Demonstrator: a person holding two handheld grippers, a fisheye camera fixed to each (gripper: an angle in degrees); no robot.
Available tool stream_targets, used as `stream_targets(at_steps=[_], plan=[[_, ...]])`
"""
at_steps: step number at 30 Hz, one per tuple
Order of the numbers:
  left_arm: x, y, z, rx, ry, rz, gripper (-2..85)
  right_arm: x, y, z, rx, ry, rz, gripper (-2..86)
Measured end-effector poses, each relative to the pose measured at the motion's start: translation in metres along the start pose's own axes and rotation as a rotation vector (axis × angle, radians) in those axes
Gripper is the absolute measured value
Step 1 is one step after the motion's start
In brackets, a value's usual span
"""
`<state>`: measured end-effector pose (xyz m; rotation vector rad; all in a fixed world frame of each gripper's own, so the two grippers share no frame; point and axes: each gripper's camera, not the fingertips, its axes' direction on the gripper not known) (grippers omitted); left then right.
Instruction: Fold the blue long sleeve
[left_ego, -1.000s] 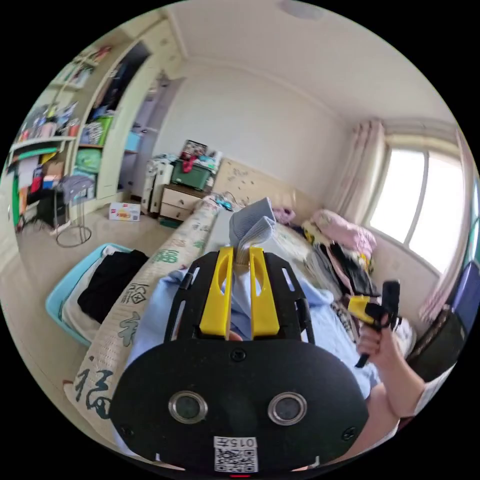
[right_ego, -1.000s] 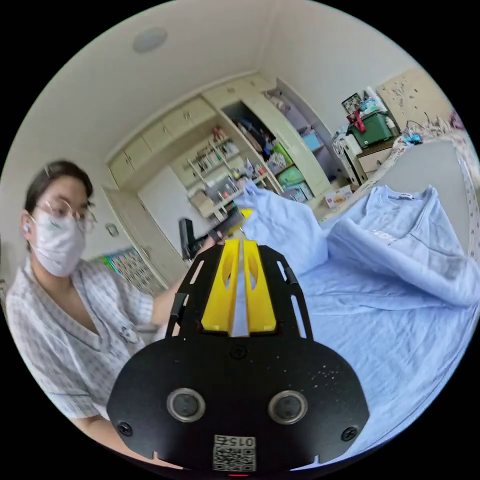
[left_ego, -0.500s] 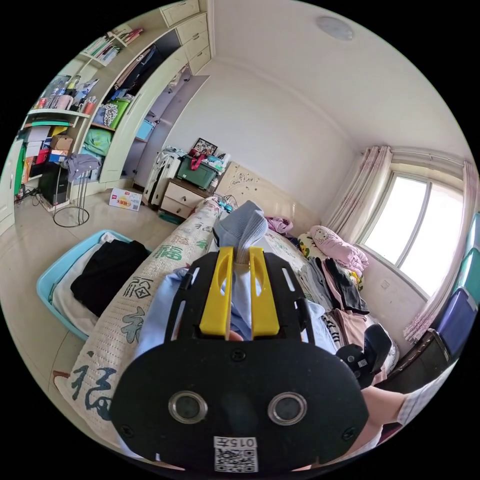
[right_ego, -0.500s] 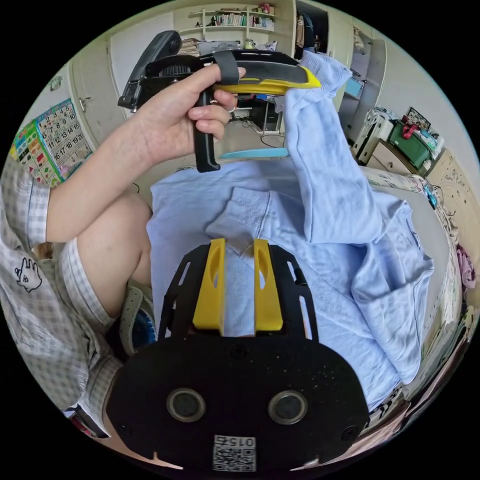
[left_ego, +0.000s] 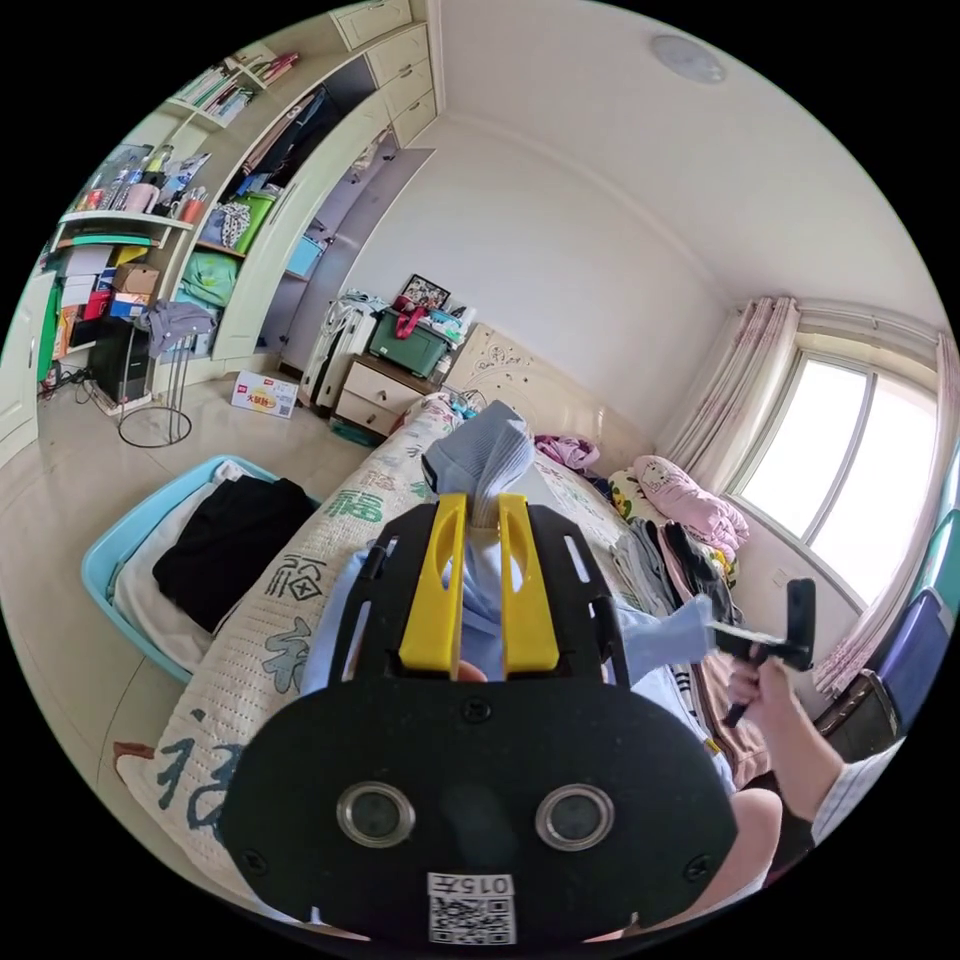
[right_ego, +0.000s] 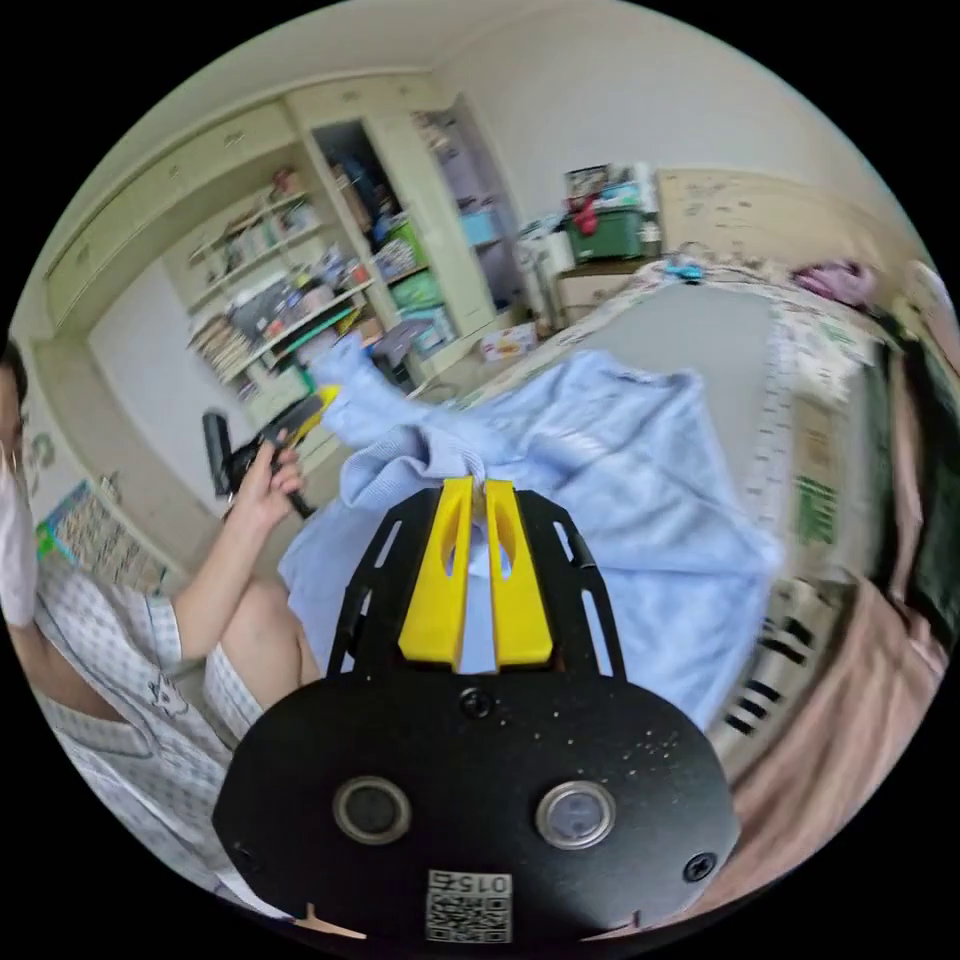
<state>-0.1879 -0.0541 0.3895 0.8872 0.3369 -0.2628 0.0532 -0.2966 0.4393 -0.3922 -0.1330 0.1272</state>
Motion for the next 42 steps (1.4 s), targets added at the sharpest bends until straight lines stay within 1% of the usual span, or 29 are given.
stream_targets(at_steps=[2,3,5,6,7,8,9,10,11,13,17,18,20,21,23,25,27,28,30,31,32,33,34,35,36,37,38,39,42], plan=[[-0.004,-0.003,-0.002,-0.004,-0.010,0.001,5.7,0.057,-0.015,-0.083,0.157,0.183,0.180,2.6],[-0.005,-0.004,-0.003,-0.006,-0.006,-0.002,5.7,0.069,-0.017,-0.103,0.197,0.250,0.215,2.5],[-0.006,-0.006,-0.004,-0.005,0.006,0.003,5.6,0.116,-0.019,-0.166,0.274,0.618,0.365,3.0],[-0.005,-0.006,-0.004,-0.004,0.001,0.010,5.6,0.128,-0.016,-0.176,0.268,0.705,0.416,3.3],[-0.003,-0.007,-0.003,-0.007,-0.012,0.024,5.6,0.151,-0.008,-0.193,0.208,0.847,0.557,4.7],[-0.002,-0.008,-0.002,-0.013,-0.022,0.034,5.6,0.168,0.008,-0.206,0.163,0.915,0.723,7.0],[-0.001,-0.009,-0.002,-0.015,-0.023,0.037,5.6,0.172,0.017,-0.213,0.183,0.917,0.785,7.4],[0.000,-0.010,0.000,-0.018,-0.021,0.042,5.6,0.171,0.037,-0.221,0.268,0.839,0.808,8.3],[0.000,-0.011,0.002,-0.021,-0.017,0.045,5.6,0.166,0.053,-0.224,0.351,0.744,0.772,7.8],[0.002,-0.013,0.005,-0.029,-0.011,0.055,5.6,0.157,0.070,-0.217,0.386,0.655,0.718,7.5],[0.009,-0.017,0.015,-0.056,-0.004,0.071,5.6,0.134,0.076,-0.177,0.245,0.508,0.596,7.7],[0.010,-0.017,0.016,-0.058,-0.002,0.073,5.6,0.127,0.077,-0.172,0.236,0.480,0.570,7.7],[0.016,-0.019,0.020,-0.061,0.008,0.080,5.6,0.089,0.085,-0.150,0.242,0.346,0.444,7.6],[0.018,-0.019,0.021,-0.064,0.013,0.082,5.6,0.078,0.090,-0.145,0.255,0.308,0.417,7.6],[0.025,-0.021,0.025,-0.079,0.042,0.101,5.5,0.034,0.113,-0.123,0.316,0.172,0.291,7.0],[0.030,-0.027,0.024,-0.092,0.047,0.144,5.5,0.009,0.130,-0.106,0.337,0.137,0.210,6.4],[0.027,-0.042,0.014,-0.057,0.020,0.149,5.5,-0.007,0.147,-0.092,0.319,0.167,0.170,5.5],[0.017,-0.060,0.004,0.004,-0.028,0.138,5.5,-0.012,0.156,-0.085,0.297,0.191,0.152,4.8],[-0.006,-0.104,-0.008,0.094,-0.229,0.114,5.7,-0.010,0.157,-0.084,0.264,0.163,0.171,3.8],[-0.025,-0.136,-0.017,0.163,-0.430,0.062,6.0,-0.009,0.154,-0.087,0.240,0.121,0.142,3.6],[-0.045,-0.159,-0.029,0.194,-0.608,-0.040,7.9,-0.009,0.154,-0.090,0.228,0.095,0.113,3.6],[-0.055,-0.167,-0.035,0.185,-0.645,-0.118,8.9,-0.009,0.155,-0.093,0.231,0.091,0.110,3.8],[-0.068,-0.175,-0.047,0.163,-0.574,-0.241,13.4,-0.007,0.159,-0.098,0.245,0.085,0.117,4.0],[-0.069,-0.173,-0.051,0.148,-0.380,-0.233,15.6,-0.005,0.161,-0.104,0.259,0.067,0.133,4.2],[-0.066,-0.168,-0.051,0.149,-0.285,-0.201,15.6,-0.003,0.162,-0.107,0.267,0.050,0.141,4.2],[-0.053,-0.150,-0.048,0.143,-0.153,-0.155,15.0,0.000,0.165,-0.113,0.284,0.014,0.152,4.3],[-0.037,-0.130,-0.040,0.114,-0.083,-0.115,13.6,0.004,0.168,-0.119,0.300,-0.016,0.167,4.3],[-0.028,-0.119,-0.034,0.097,-0.056,-0.097,13.1,0.005,0.170,-0.121,0.308,-0.026,0.176,4.4],[0.016,-0.069,0.007,0.009,0.153,-0.075,11.5,0.009,0.179,-0.130,0.309,-0.035,0.204,4.3]])
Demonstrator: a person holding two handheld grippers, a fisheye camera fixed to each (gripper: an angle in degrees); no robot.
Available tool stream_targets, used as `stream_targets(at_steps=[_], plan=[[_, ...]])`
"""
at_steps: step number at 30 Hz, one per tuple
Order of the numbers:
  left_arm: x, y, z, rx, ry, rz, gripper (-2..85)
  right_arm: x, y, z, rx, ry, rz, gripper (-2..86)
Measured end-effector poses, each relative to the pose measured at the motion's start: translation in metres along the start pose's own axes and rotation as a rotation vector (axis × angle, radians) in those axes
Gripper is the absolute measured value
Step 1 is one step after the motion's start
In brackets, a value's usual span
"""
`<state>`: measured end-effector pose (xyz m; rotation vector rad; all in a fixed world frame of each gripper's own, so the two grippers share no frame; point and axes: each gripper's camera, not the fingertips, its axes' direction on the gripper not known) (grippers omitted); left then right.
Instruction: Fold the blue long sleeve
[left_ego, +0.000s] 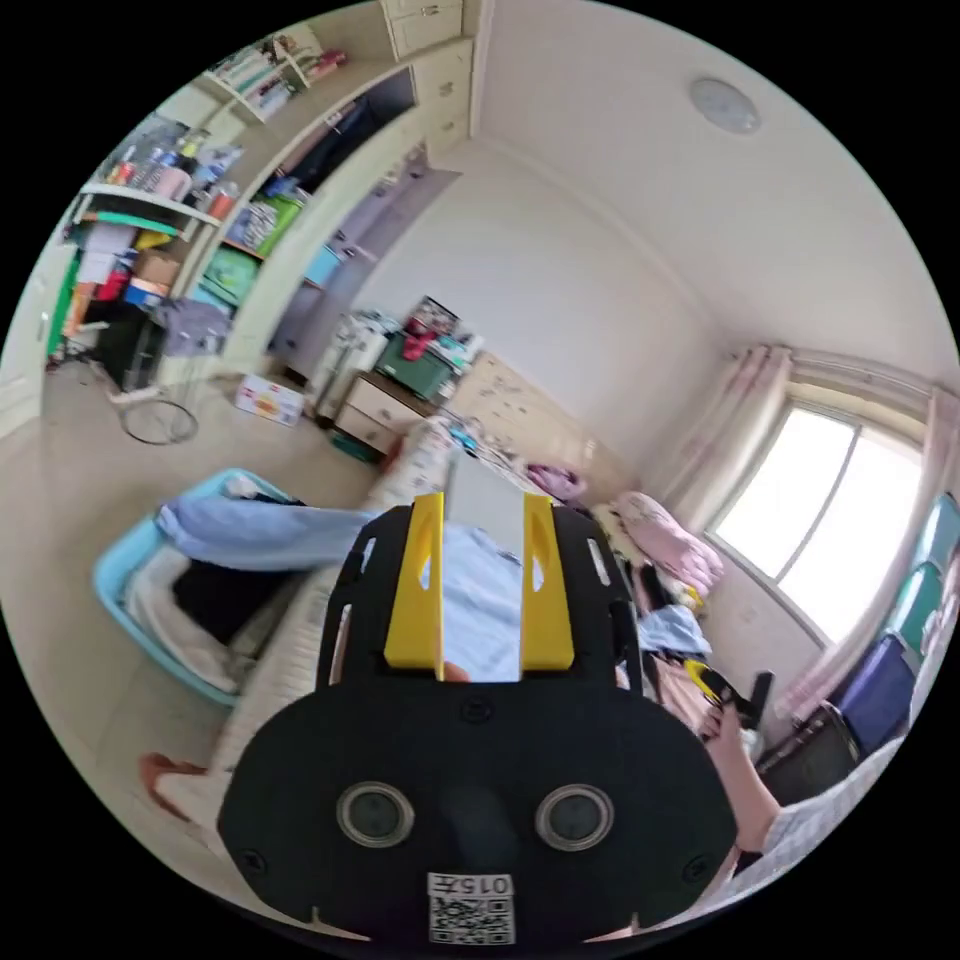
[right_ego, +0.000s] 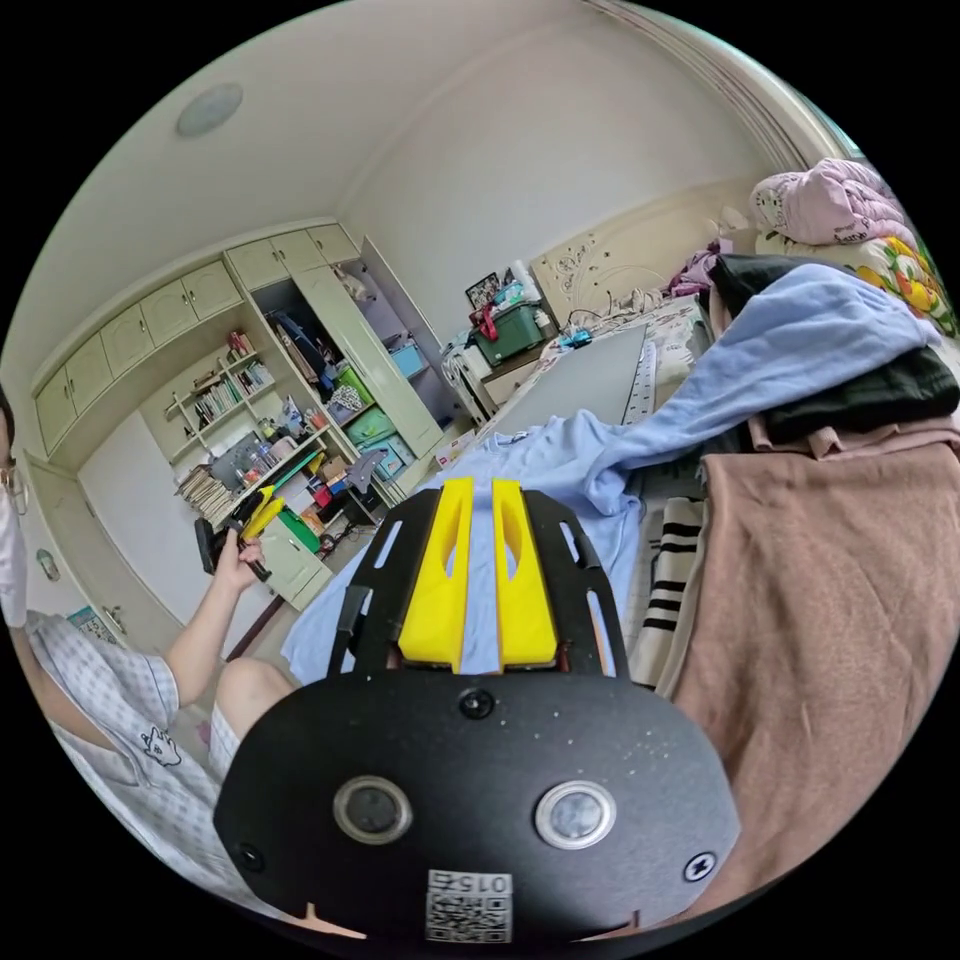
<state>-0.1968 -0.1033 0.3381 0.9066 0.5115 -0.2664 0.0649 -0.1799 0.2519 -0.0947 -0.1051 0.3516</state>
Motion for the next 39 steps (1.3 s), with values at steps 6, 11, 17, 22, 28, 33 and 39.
stream_targets(at_steps=[6,11,17,22,28,33,39], plan=[[0.111,0.060,0.111,-0.304,0.261,0.309,6.6,0.000,0.008,-0.039,0.024,0.121,0.002,4.6],[0.177,0.100,0.191,-0.508,0.480,0.440,2.2,0.022,-0.011,-0.104,0.130,0.413,0.087,5.2],[0.225,0.142,0.274,-0.881,0.418,0.550,1.7,0.061,-0.100,-0.151,0.088,0.607,0.092,7.1],[0.247,0.159,0.316,-1.062,0.375,0.600,2.4,0.086,-0.182,-0.116,-0.058,0.720,0.035,8.1],[0.250,0.154,0.349,-1.117,0.367,0.519,0.5,0.147,-0.228,-0.071,-0.173,0.903,0.220,9.3],[0.249,0.148,0.372,-1.145,0.404,0.447,-0.5,0.181,-0.228,-0.064,-0.236,0.783,0.301,3.7],[0.257,0.143,0.388,-1.145,0.407,0.442,-0.7,0.118,-0.207,-0.134,0.099,0.754,0.046,-0.6]])
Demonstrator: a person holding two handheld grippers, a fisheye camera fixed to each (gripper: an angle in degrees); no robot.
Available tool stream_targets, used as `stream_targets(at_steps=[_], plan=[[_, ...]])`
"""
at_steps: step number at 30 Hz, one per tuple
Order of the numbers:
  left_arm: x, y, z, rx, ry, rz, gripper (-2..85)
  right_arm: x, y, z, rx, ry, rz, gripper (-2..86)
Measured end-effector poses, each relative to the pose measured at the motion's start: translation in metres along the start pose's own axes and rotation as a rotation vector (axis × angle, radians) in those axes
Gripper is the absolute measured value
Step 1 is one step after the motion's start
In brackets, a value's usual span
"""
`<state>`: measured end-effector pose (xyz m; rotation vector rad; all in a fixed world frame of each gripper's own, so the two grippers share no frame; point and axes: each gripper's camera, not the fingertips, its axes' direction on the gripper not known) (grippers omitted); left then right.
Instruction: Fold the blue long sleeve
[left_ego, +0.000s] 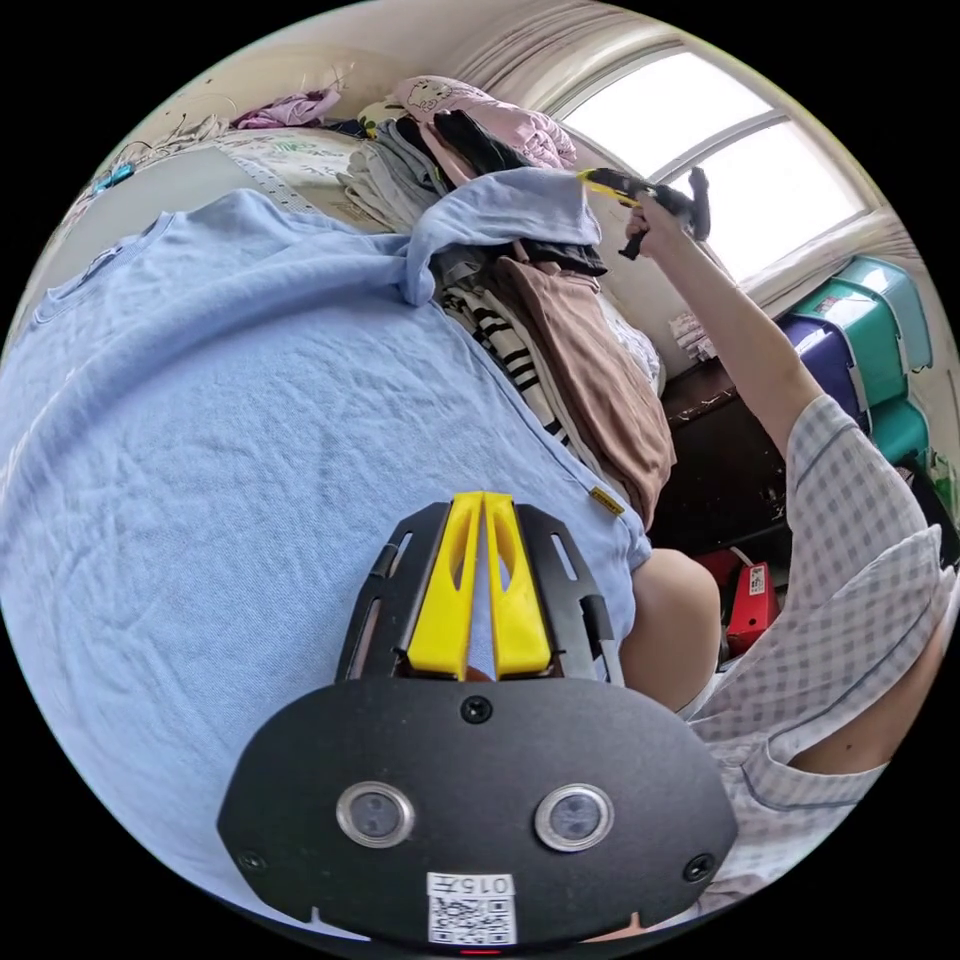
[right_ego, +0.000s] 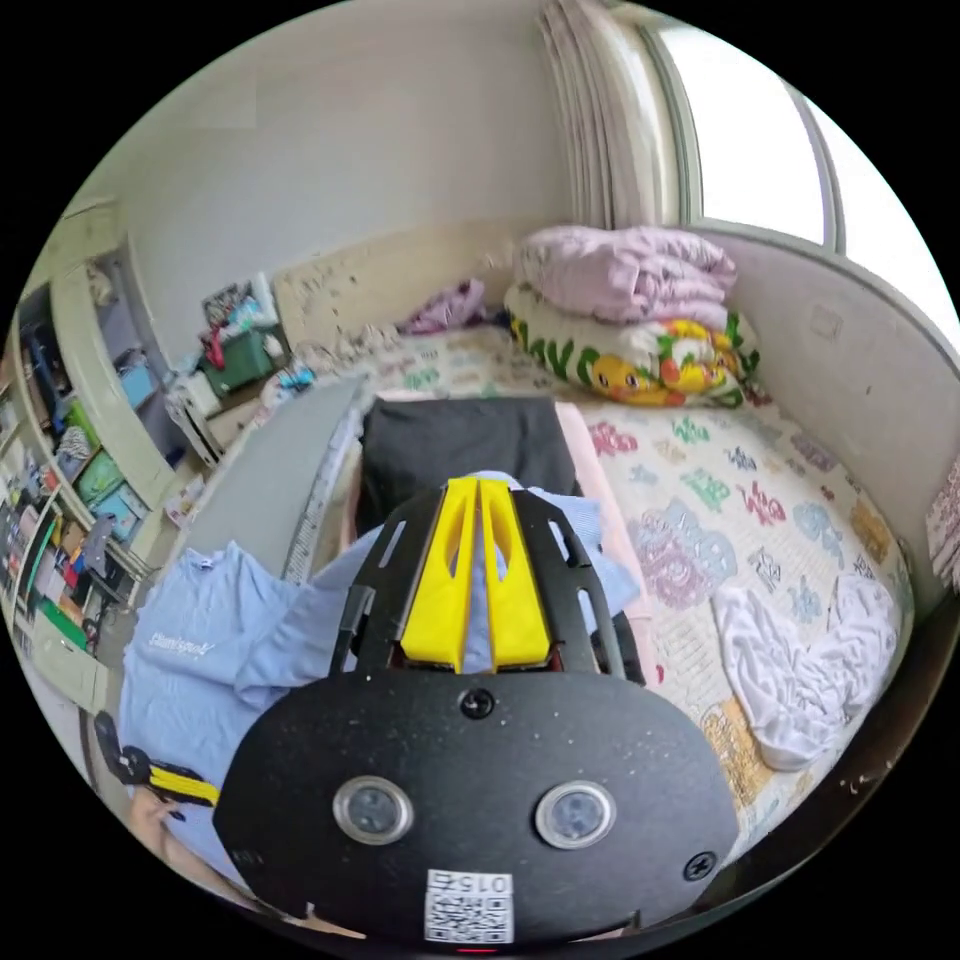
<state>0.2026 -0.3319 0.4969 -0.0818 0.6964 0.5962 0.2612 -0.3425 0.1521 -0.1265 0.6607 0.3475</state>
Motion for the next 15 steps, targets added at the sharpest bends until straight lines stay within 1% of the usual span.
stream_targets(at_steps=[2,3,4,6,7,8,9,11,12,13,14,15], plan=[[0.004,-0.006,0.001,-0.001,-0.033,0.016,-0.7,0.008,0.036,-0.057,0.135,-0.068,-0.057,-0.6],[0.005,-0.008,0.001,-0.001,-0.039,0.020,-0.7,0.012,0.048,-0.069,0.149,-0.077,-0.066,-0.6],[0.006,-0.011,0.001,0.000,-0.047,0.024,-0.7,0.021,0.070,-0.088,0.150,-0.086,-0.086,-0.5],[0.007,-0.014,0.002,0.000,-0.054,0.028,-0.7,0.038,0.105,-0.102,0.071,-0.087,-0.069,0.0],[0.007,-0.017,0.002,0.001,-0.058,0.032,-0.7,0.055,0.127,-0.104,-0.019,-0.093,-0.012,0.5],[0.008,-0.019,0.002,0.001,-0.062,0.038,-0.7,0.076,0.148,-0.108,-0.061,-0.093,0.074,1.2],[0.009,-0.020,0.002,0.002,-0.064,0.042,-0.7,0.086,0.157,-0.111,-0.065,-0.098,0.116,2.2],[0.011,-0.024,0.002,0.003,-0.078,0.056,-0.7,0.128,0.177,-0.121,-0.066,-0.160,0.295,7.1],[0.011,-0.025,0.002,0.003,-0.082,0.058,-0.7,0.136,0.178,-0.123,-0.071,-0.190,0.342,8.6],[0.012,-0.027,0.002,0.003,-0.090,0.063,-0.7,0.144,0.177,-0.129,-0.058,-0.271,0.380,11.8],[0.013,-0.029,0.002,0.000,-0.096,0.066,-0.7,0.137,0.171,-0.137,-0.023,-0.303,0.340,13.6],[0.013,-0.030,0.003,-0.002,-0.099,0.067,-0.7,0.130,0.167,-0.141,-0.017,-0.287,0.304,13.9]])
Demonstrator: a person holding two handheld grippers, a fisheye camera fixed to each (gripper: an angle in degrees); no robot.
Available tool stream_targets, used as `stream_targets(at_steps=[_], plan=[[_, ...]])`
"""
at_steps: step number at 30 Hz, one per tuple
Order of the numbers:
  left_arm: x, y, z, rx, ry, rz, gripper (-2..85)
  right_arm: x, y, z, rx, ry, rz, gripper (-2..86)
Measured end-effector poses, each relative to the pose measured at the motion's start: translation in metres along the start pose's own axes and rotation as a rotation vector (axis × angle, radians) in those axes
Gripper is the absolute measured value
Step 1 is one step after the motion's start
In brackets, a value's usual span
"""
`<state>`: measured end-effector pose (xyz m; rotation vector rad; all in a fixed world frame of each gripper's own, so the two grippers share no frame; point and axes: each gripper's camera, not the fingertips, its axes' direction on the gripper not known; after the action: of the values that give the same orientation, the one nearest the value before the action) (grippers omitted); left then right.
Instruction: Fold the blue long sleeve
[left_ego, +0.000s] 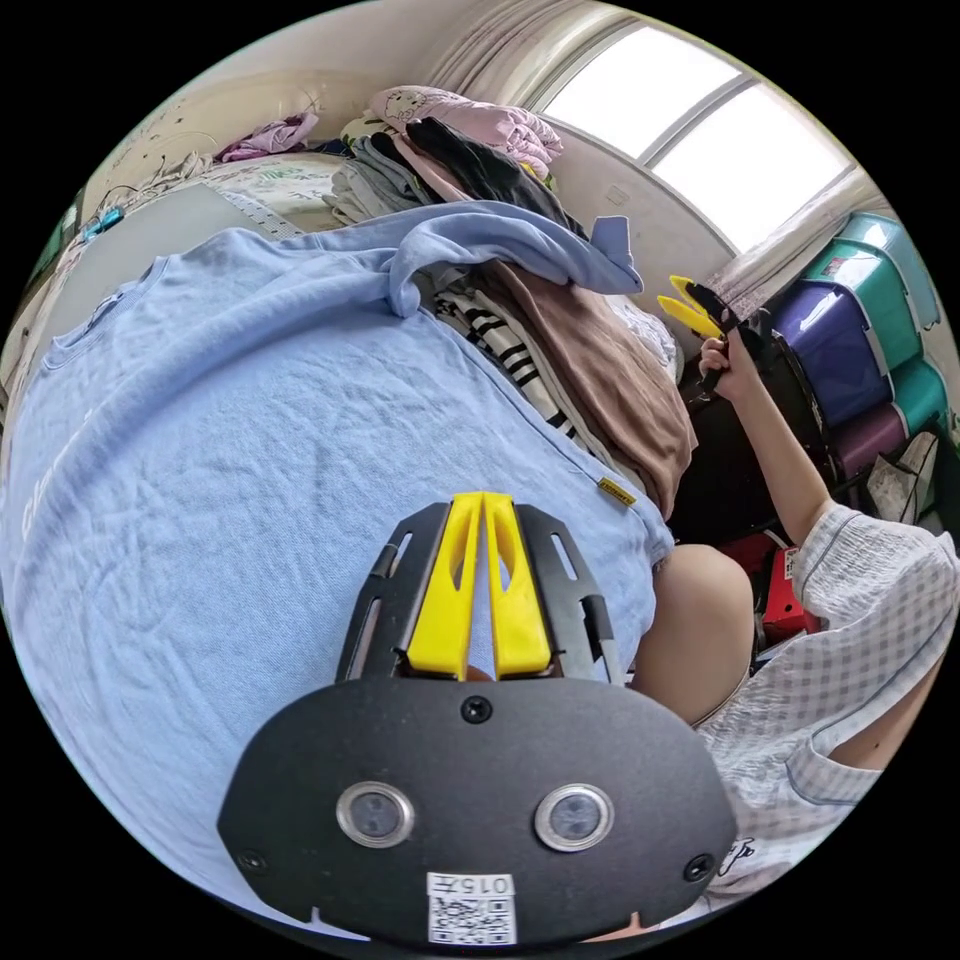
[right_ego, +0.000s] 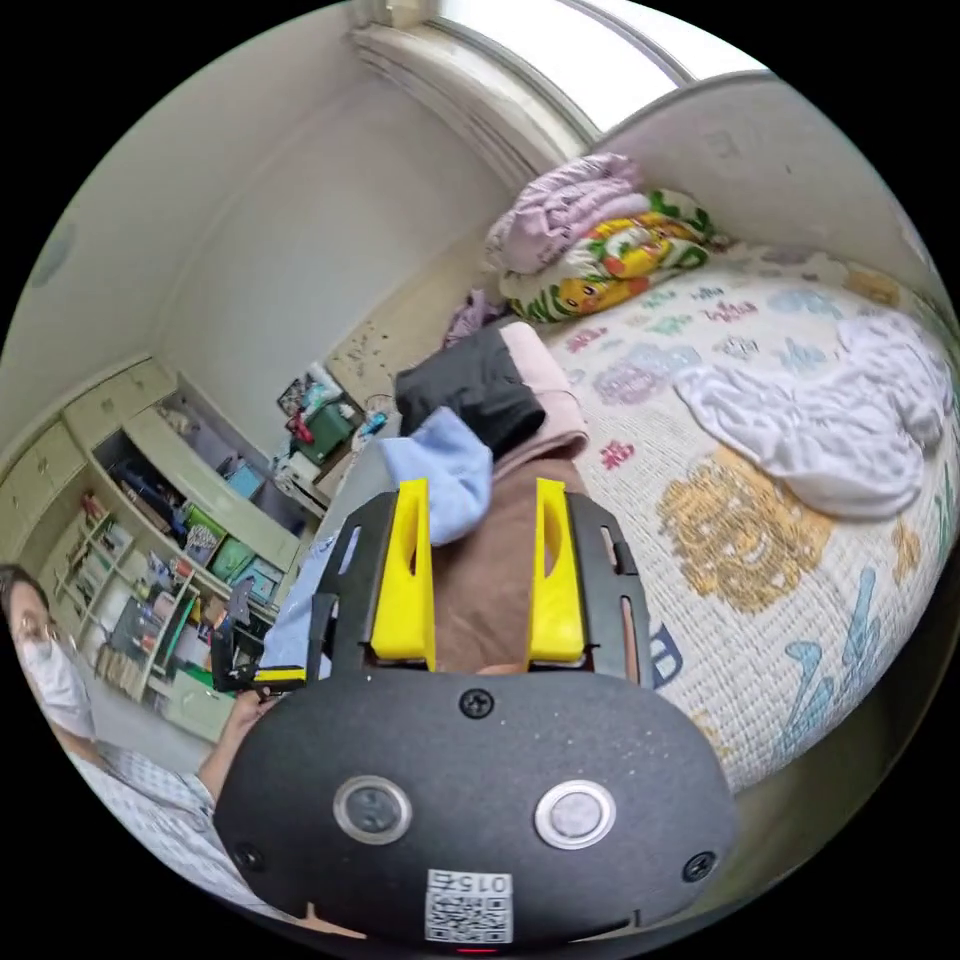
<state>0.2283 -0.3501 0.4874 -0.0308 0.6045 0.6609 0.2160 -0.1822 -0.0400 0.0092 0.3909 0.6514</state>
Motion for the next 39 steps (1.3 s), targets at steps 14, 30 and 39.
stream_targets(at_steps=[14,30,39], plan=[[-0.015,-0.014,-0.002,-0.010,0.026,-0.008,-0.7,-0.021,-0.086,0.080,-0.234,0.271,-0.007,4.9],[-0.048,-0.012,-0.011,-0.011,0.126,-0.054,-0.8,0.014,-0.177,0.020,0.214,0.235,0.090,3.2],[-0.061,-0.003,-0.018,-0.011,0.145,-0.060,-0.8,0.091,-0.151,-0.006,0.269,0.005,0.139,5.9]])
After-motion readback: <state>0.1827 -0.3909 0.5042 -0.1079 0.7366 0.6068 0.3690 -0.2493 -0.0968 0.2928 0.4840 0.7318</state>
